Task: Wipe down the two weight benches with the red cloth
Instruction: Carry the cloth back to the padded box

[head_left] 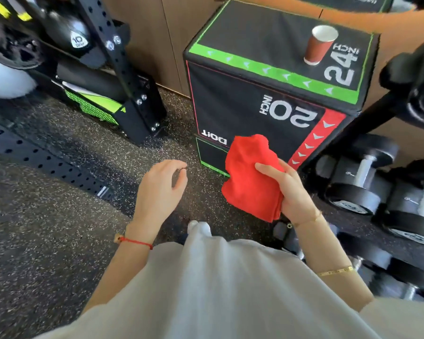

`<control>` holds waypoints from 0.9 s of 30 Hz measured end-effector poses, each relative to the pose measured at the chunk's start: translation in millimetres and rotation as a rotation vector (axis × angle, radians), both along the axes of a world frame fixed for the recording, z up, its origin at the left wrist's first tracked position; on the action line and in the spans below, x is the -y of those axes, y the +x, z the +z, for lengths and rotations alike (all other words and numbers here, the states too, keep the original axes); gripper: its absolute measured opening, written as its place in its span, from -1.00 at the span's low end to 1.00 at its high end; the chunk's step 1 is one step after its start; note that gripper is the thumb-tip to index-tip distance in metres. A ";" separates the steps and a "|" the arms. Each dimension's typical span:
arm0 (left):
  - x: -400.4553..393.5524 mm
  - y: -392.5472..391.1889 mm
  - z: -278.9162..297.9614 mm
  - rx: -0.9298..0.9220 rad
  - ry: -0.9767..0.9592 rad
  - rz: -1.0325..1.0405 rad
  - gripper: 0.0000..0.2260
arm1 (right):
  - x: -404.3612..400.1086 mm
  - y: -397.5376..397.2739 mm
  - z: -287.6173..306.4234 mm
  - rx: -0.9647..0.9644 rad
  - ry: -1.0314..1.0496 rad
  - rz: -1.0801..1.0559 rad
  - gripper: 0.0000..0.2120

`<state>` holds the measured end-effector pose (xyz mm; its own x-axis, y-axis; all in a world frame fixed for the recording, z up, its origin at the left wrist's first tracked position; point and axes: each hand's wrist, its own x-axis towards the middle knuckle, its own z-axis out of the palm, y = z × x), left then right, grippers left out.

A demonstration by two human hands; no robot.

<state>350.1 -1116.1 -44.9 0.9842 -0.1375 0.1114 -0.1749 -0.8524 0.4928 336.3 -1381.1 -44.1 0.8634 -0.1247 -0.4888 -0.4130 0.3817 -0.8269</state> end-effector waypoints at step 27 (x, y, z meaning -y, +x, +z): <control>8.4 390.2 16.0 0.027 -0.044 -0.288 -0.80 | -35.9 337.5 10.0 0.049 0.040 -0.196 -0.63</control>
<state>740.3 -1124.4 -28.9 0.9021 -0.4052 0.1486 -0.4198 -0.7440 0.5198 673.8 -1345.2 -34.2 0.8475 -0.2744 -0.4544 -0.2867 0.4838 -0.8269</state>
